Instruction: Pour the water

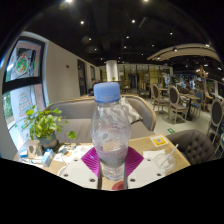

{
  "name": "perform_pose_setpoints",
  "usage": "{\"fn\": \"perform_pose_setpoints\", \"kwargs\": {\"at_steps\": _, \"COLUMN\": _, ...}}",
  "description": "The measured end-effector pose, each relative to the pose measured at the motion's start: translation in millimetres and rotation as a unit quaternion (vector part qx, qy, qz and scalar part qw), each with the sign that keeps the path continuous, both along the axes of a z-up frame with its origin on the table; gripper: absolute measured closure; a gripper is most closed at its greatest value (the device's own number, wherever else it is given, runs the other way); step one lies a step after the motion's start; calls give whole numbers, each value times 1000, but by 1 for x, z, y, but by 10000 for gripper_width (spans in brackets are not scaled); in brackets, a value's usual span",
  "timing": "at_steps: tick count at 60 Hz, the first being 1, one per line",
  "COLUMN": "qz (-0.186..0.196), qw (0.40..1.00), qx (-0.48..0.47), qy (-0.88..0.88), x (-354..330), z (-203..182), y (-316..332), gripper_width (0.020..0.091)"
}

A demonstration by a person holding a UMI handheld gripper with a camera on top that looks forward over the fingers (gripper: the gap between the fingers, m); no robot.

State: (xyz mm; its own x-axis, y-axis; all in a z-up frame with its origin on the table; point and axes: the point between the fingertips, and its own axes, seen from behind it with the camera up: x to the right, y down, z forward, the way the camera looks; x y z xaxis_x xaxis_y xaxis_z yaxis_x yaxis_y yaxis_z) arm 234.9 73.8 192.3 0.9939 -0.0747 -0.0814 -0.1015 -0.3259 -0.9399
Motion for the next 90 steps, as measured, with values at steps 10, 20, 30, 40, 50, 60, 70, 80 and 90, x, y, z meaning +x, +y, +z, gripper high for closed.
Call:
{"fn": "perform_pose_setpoints", "kwargs": {"at_steps": 10, "qz": -4, "qw": 999, "qx": -51, "qy": -19, "x": 18, "z": -86, "y": -7, "gripper_width": 821}}
{"fn": "perform_pose_setpoints", "kwargs": {"at_steps": 20, "qz": -4, "qw": 997, "qx": -74, "qy": -22, "x": 21, "z": -127, "y": -11, "gripper_width": 820}}
{"fn": "perform_pose_setpoints", "kwargs": {"at_steps": 30, "qz": -15, "qw": 997, "qx": -71, "qy": -25, "x": 24, "z": -139, "y": -15, "gripper_width": 779}}
{"fn": "perform_pose_setpoints", "kwargs": {"at_steps": 40, "qz": -39, "qw": 996, "qx": -75, "qy": 5, "x": 30, "z": -141, "y": -20, "gripper_width": 605}}
{"fn": "perform_pose_setpoints", "kwargs": {"at_steps": 50, "qz": -55, "qw": 990, "qx": -126, "qy": 5, "x": 33, "z": -150, "y": -40, "gripper_width": 251}}
{"fn": "perform_pose_setpoints", "kwargs": {"at_steps": 60, "qz": -73, "qw": 983, "qx": -169, "qy": -20, "x": 31, "z": -132, "y": -93, "gripper_width": 250}}
{"fn": "perform_pose_setpoints", "kwargs": {"at_steps": 70, "qz": -78, "qw": 974, "qx": -208, "qy": -31, "x": 4, "z": -97, "y": -168, "gripper_width": 251}}
{"fn": "perform_pose_setpoints", "kwargs": {"at_steps": 80, "qz": -86, "qw": 971, "qx": -218, "qy": -53, "x": -32, "z": -53, "y": -244, "gripper_width": 250}}
{"fn": "perform_pose_setpoints", "kwargs": {"at_steps": 90, "qz": -88, "qw": 972, "qx": -213, "qy": -54, "x": -65, "z": -20, "y": -298, "gripper_width": 251}}
